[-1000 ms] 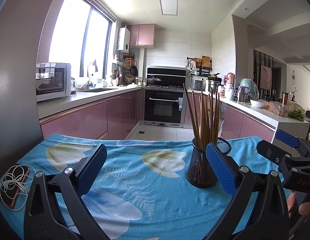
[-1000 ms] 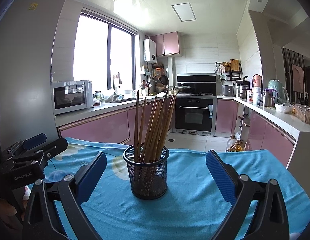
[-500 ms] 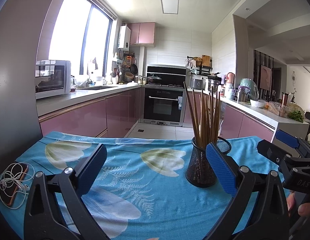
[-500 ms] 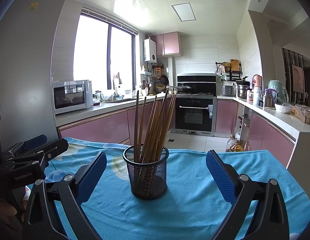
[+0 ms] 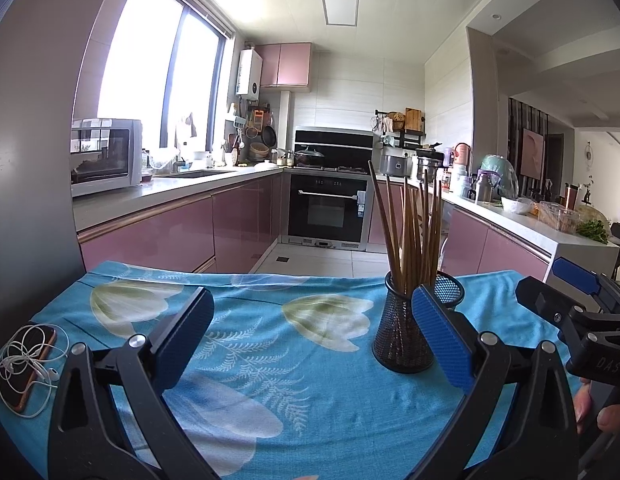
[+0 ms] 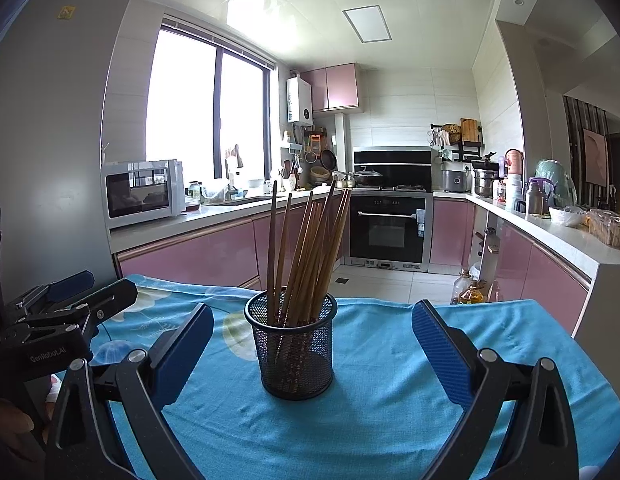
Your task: Organize utensils
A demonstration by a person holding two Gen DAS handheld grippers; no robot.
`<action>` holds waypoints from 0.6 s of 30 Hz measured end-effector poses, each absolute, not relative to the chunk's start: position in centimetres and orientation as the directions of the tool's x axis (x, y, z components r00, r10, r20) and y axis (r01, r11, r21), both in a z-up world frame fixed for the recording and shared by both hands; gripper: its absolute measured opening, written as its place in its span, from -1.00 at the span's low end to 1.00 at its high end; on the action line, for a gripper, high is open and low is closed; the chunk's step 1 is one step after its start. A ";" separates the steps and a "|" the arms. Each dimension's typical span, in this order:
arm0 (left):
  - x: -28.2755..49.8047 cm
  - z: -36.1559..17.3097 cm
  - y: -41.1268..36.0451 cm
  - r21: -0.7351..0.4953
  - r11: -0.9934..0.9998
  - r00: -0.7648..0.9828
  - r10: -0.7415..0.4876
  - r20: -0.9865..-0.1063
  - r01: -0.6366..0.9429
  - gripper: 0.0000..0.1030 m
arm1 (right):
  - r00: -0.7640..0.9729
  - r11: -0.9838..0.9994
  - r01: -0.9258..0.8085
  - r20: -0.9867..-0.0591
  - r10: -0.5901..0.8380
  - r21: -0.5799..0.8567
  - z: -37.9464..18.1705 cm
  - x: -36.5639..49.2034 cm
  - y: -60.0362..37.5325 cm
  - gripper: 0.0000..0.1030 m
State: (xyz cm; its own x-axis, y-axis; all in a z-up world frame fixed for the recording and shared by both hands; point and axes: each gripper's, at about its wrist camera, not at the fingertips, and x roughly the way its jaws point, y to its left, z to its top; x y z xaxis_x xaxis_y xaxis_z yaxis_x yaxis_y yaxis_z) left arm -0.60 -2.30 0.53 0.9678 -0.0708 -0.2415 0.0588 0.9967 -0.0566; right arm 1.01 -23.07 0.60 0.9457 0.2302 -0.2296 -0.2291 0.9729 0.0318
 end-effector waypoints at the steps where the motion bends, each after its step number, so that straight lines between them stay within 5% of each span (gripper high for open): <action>1: -0.6 0.5 -2.3 -0.057 0.997 0.968 -0.071 -0.243 0.058 0.89 | 0.946 0.973 -0.229 -0.229 0.230 0.033 0.6 1.0 -23.1 0.87; 18: -0.5 0.2 -2.1 -0.057 0.997 0.967 -0.069 -0.247 0.056 0.89 | 0.946 0.974 -0.225 -0.232 0.226 0.035 0.6 1.1 -23.1 0.87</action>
